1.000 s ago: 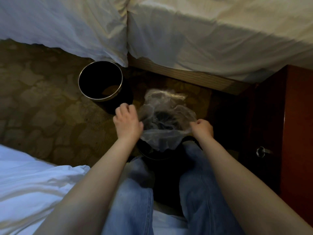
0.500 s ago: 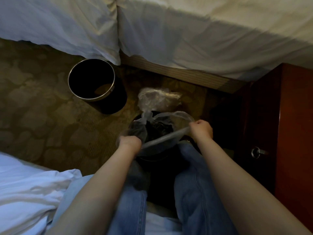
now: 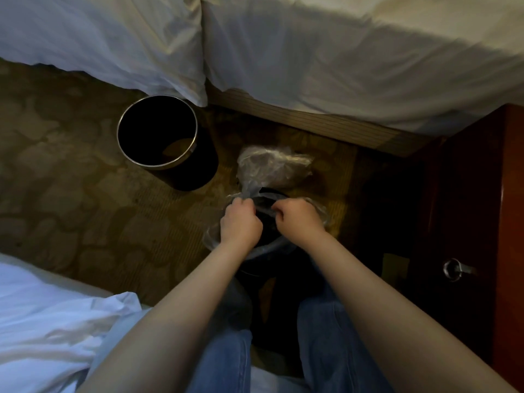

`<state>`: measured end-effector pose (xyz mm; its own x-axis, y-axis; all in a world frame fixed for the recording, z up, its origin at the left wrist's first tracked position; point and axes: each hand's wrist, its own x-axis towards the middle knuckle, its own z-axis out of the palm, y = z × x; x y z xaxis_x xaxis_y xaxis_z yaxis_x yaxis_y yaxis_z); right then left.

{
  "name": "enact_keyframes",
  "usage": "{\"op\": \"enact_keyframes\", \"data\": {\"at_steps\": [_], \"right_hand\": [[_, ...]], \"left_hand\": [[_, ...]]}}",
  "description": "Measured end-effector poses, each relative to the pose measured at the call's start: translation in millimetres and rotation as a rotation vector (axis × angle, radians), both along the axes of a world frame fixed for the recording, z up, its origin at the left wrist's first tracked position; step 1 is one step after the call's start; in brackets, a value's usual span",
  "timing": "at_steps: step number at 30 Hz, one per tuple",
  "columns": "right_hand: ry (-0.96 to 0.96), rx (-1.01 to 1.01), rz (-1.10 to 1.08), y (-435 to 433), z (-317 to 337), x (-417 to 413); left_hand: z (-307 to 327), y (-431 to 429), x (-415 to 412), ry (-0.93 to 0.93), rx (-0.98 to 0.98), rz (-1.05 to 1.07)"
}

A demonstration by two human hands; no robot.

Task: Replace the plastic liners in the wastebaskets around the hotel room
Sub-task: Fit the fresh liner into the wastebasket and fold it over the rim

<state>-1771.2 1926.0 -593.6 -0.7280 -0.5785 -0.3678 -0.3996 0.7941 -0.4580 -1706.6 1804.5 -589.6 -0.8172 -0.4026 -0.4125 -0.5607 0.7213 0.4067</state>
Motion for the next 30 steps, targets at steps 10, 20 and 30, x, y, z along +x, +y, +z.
{"op": "enact_keyframes", "data": {"at_steps": [10, 20, 30], "right_hand": [[-0.290, 0.280, 0.033, -26, -62, -47], [-0.600, 0.048, -0.337, -14, -113, -70], [-0.517, 0.114, -0.383, 1, -119, -71]], "left_hand": [[-61, -49, -24, -0.206, -0.108, -0.142], [-120, -86, -35, -0.370, 0.444, 0.153], [-118, -95, -29, -0.403, 0.234, 0.086]]}}
